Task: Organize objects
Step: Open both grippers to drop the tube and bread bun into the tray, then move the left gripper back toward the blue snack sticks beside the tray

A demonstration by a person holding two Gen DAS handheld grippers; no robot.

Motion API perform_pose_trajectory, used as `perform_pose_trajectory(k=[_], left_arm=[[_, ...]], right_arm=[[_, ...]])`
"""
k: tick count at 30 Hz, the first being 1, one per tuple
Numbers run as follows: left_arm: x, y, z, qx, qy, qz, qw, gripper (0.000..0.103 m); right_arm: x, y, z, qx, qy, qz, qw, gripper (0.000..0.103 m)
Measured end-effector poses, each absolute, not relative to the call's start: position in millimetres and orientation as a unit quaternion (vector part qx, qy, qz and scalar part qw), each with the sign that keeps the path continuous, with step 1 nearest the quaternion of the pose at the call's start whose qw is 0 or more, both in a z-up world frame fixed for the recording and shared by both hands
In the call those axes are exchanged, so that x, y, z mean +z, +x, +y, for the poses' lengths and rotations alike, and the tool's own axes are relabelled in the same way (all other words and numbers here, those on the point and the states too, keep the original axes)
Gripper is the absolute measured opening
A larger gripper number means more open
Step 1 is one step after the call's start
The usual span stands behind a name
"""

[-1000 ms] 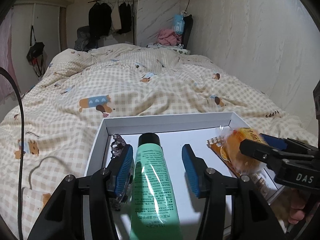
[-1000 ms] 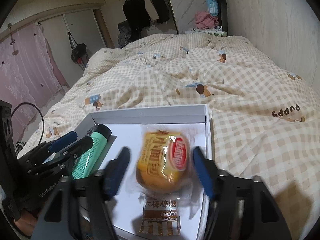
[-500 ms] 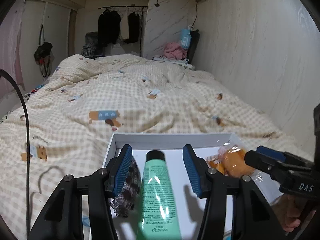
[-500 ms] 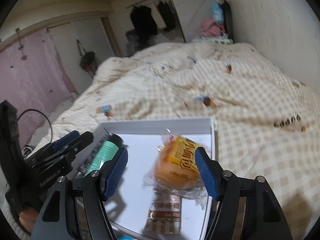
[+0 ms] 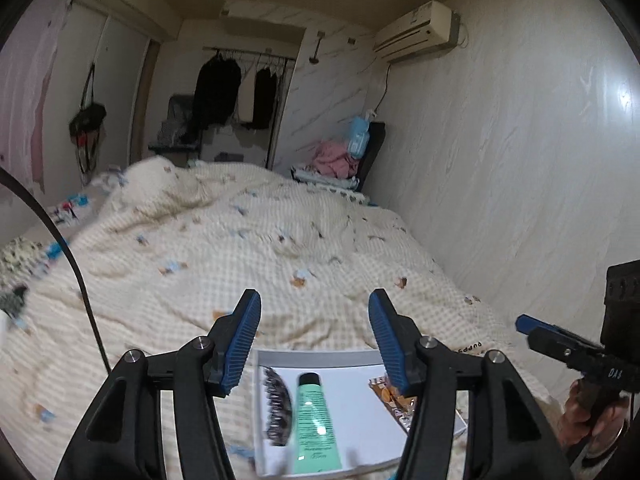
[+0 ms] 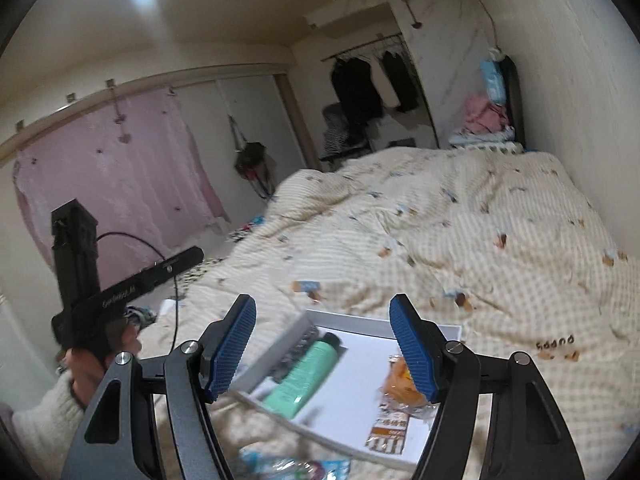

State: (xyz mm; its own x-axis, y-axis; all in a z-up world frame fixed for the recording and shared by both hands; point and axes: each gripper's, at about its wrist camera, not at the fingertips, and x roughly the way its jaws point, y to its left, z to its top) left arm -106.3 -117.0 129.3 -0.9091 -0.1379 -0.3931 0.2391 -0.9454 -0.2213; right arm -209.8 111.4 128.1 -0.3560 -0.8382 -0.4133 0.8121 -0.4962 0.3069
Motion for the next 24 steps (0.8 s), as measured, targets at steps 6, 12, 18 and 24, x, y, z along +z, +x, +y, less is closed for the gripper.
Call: perform_pose_trajectory(k=[6, 12, 18, 24], left_arm=[[178.5, -59.1, -112.9, -0.976, 0.167, 0.077, 0.113, 0.070], [192.7, -36.9, -96.7, -0.977, 0.179, 0.038, 0.110, 0.074], [185.2, -23.3, -76.1, -0.977, 0.196, 0.032, 0.071, 0.074], [156.4, -16.4, -50.9, -0.978, 0.202, 0.017, 0.041, 0.076]], right_arm=[[142.5, -182.5, 124.6, -0.810, 0.260, 0.010, 0.525, 0.078], [154.6, -154.7, 138.5, -0.796, 0.245, 0.027, 0.552, 0.078], [160.1, -127.5, 148.3, -0.785, 0.226, 0.046, 0.575, 0.078], [146.6, -112.8, 160.3, -0.782, 0.225, 0.043, 0.579, 0.102]])
